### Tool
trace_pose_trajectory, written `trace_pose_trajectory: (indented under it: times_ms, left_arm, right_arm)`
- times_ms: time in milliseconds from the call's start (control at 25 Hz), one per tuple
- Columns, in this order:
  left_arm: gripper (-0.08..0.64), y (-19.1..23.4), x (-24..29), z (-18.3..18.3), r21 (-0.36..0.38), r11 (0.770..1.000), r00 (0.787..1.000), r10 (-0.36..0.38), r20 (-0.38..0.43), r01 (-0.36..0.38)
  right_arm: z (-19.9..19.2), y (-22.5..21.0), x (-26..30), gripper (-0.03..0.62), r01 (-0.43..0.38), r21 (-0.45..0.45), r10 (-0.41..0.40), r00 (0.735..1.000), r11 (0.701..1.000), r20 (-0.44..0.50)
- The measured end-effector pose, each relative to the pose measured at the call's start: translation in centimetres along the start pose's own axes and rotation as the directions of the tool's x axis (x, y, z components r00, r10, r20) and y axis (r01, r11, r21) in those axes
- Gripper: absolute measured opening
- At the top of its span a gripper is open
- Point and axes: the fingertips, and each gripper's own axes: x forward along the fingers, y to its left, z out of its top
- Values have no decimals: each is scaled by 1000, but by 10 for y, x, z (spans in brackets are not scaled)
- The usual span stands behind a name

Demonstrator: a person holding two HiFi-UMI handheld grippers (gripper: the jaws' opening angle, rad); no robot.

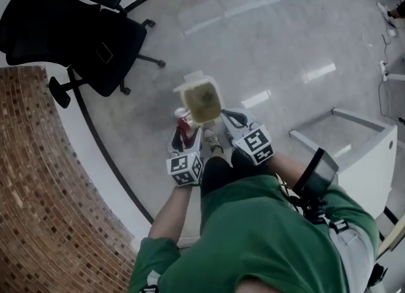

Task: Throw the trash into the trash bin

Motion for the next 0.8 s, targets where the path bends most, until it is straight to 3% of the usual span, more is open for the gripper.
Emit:
trace_pose_trajectory:
  times_ms: [400,800]
  left_arm:
    - [328,39,52,-54,-17,1000,992,-11,-126,9]
    - [328,55,102,-107,46,998,975,-38,-220,49]
  right_arm:
    - [-59,-14,56,3,23,23,-20,993,999,-117]
    - [-114,-26,96,3,38,56,-28,984,998,-178]
